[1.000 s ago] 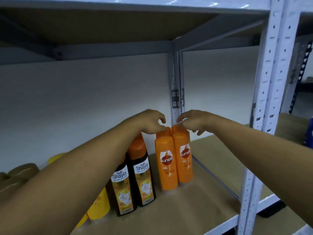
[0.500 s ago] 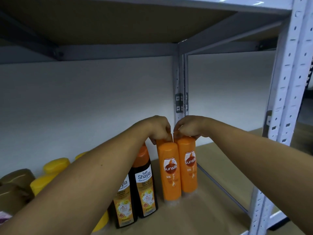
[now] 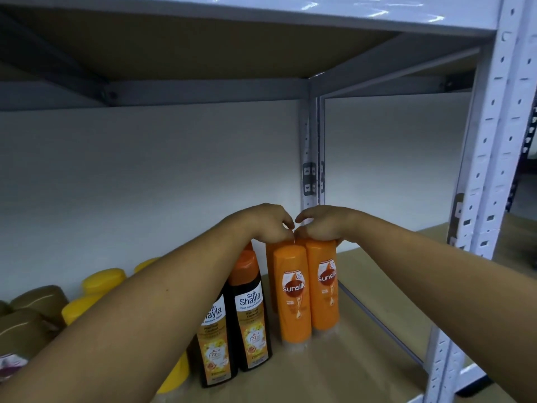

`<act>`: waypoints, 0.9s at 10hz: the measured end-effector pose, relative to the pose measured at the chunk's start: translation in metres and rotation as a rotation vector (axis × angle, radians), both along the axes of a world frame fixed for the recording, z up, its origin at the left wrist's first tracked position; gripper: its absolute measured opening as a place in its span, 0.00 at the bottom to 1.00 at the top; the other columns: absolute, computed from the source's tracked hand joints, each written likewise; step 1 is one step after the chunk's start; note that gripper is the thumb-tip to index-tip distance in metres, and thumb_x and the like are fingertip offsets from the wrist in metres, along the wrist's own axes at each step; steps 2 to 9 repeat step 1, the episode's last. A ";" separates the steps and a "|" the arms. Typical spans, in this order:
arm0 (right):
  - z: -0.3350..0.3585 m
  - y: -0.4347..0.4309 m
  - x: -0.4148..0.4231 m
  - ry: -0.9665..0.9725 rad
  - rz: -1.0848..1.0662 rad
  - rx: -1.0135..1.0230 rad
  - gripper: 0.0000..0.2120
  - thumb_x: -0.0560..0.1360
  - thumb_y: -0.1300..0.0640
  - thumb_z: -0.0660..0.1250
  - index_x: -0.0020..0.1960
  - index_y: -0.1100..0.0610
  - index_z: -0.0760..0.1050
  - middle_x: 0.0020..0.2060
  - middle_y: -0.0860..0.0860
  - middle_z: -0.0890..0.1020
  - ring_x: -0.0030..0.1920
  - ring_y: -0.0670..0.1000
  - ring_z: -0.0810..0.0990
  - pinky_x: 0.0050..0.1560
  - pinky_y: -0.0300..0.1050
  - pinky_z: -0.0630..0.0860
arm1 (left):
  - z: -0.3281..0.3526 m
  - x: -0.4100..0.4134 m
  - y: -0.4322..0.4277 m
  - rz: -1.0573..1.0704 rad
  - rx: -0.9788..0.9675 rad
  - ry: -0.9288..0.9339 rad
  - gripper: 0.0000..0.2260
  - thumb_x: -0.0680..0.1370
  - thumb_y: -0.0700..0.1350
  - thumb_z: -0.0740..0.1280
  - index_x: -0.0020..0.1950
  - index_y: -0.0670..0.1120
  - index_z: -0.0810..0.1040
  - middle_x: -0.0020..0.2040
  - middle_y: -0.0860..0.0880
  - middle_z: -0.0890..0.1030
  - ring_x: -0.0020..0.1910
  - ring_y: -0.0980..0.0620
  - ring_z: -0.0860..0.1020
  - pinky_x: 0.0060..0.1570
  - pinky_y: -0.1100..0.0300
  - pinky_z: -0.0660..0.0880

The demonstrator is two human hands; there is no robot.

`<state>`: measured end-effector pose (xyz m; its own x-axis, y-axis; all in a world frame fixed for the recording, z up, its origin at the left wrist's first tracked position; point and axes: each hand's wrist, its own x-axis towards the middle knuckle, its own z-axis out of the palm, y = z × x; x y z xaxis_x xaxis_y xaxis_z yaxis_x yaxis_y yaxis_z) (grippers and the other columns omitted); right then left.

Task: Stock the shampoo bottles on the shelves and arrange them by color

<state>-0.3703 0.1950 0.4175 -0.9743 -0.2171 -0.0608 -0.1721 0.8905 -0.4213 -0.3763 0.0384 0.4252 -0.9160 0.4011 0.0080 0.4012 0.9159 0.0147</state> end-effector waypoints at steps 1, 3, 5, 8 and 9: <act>-0.002 0.000 0.010 0.180 0.029 0.067 0.26 0.82 0.43 0.61 0.77 0.48 0.62 0.77 0.51 0.66 0.73 0.59 0.69 0.68 0.55 0.72 | 0.003 0.015 -0.004 0.005 0.043 0.056 0.20 0.83 0.52 0.61 0.75 0.49 0.71 0.73 0.48 0.73 0.69 0.47 0.74 0.65 0.53 0.72; -0.002 0.000 0.010 0.180 0.029 0.067 0.26 0.82 0.43 0.61 0.77 0.48 0.62 0.77 0.51 0.66 0.73 0.59 0.69 0.68 0.55 0.72 | 0.003 0.015 -0.004 0.005 0.043 0.056 0.20 0.83 0.52 0.61 0.75 0.49 0.71 0.73 0.48 0.73 0.69 0.47 0.74 0.65 0.53 0.72; -0.002 0.000 0.010 0.180 0.029 0.067 0.26 0.82 0.43 0.61 0.77 0.48 0.62 0.77 0.51 0.66 0.73 0.59 0.69 0.68 0.55 0.72 | 0.003 0.015 -0.004 0.005 0.043 0.056 0.20 0.83 0.52 0.61 0.75 0.49 0.71 0.73 0.48 0.73 0.69 0.47 0.74 0.65 0.53 0.72; -0.002 0.000 0.010 0.180 0.029 0.067 0.26 0.82 0.43 0.61 0.77 0.48 0.62 0.77 0.51 0.66 0.73 0.59 0.69 0.68 0.55 0.72 | 0.003 0.015 -0.004 0.005 0.043 0.056 0.20 0.83 0.52 0.61 0.75 0.49 0.71 0.73 0.48 0.73 0.69 0.47 0.74 0.65 0.53 0.72; -0.002 0.000 0.010 0.180 0.029 0.067 0.26 0.82 0.43 0.61 0.77 0.48 0.62 0.77 0.51 0.66 0.73 0.59 0.69 0.68 0.55 0.72 | 0.003 0.015 -0.004 0.005 0.043 0.056 0.20 0.83 0.52 0.61 0.75 0.49 0.71 0.73 0.48 0.73 0.69 0.47 0.74 0.65 0.53 0.72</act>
